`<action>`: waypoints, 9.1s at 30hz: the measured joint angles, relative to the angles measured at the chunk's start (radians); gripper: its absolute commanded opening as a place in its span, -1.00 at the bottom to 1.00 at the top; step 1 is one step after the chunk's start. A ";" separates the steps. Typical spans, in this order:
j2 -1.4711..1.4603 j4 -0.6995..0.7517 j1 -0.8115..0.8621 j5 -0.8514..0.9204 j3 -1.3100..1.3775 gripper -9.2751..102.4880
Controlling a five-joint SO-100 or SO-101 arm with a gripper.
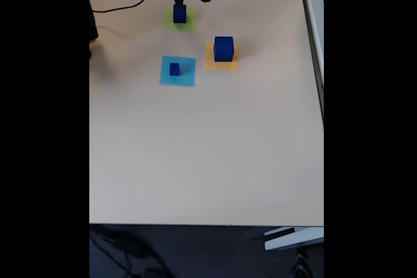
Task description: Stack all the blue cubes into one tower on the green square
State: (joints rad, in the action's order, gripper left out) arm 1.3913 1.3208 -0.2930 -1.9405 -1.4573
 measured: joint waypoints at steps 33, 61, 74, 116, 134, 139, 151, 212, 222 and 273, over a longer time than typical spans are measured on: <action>-0.104 -0.037 -0.049 -0.031 0.038 -0.83; -0.104 -0.037 -0.049 -0.031 0.038 -0.68; -0.104 -0.037 -0.049 -0.014 0.038 -0.51; 0.181 -0.229 0.485 0.644 -0.262 -0.13; 0.236 -0.465 0.489 0.663 -0.534 -0.15; 0.236 -0.491 0.525 0.680 -0.566 -0.16; 0.230 -0.560 0.574 0.699 -0.603 -0.17; 0.189 -0.612 0.565 0.701 -0.653 -0.83; 0.199 -0.351 0.572 0.709 -0.399 -0.83; -0.241 -0.402 0.354 0.403 0.281 -0.83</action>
State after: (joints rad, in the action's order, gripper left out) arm 1.1505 0.9189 0.0614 -1.5370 -1.1766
